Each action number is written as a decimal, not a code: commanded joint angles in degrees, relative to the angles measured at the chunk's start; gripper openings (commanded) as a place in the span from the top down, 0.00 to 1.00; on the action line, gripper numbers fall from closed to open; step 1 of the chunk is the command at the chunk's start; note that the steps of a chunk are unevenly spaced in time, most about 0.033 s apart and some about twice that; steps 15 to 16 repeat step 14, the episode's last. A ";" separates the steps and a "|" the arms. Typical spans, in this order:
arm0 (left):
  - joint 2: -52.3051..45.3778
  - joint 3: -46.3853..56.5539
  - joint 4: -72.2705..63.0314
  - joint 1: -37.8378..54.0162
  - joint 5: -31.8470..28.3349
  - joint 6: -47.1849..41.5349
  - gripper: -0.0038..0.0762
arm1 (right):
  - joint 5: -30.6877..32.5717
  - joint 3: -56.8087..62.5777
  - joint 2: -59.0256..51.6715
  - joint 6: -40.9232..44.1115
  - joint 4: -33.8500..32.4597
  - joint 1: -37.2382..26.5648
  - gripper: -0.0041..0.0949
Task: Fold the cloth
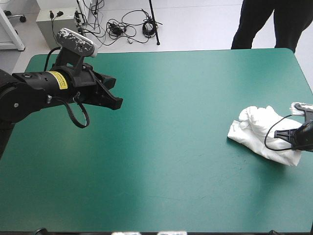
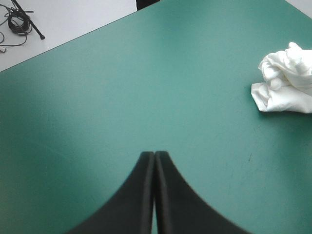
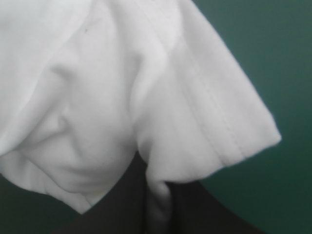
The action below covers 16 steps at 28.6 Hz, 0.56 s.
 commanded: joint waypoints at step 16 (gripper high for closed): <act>-1.50 -1.30 -0.41 -0.40 2.06 0.11 0.96 | 0.68 -3.18 -17.06 1.32 -1.17 1.03 0.31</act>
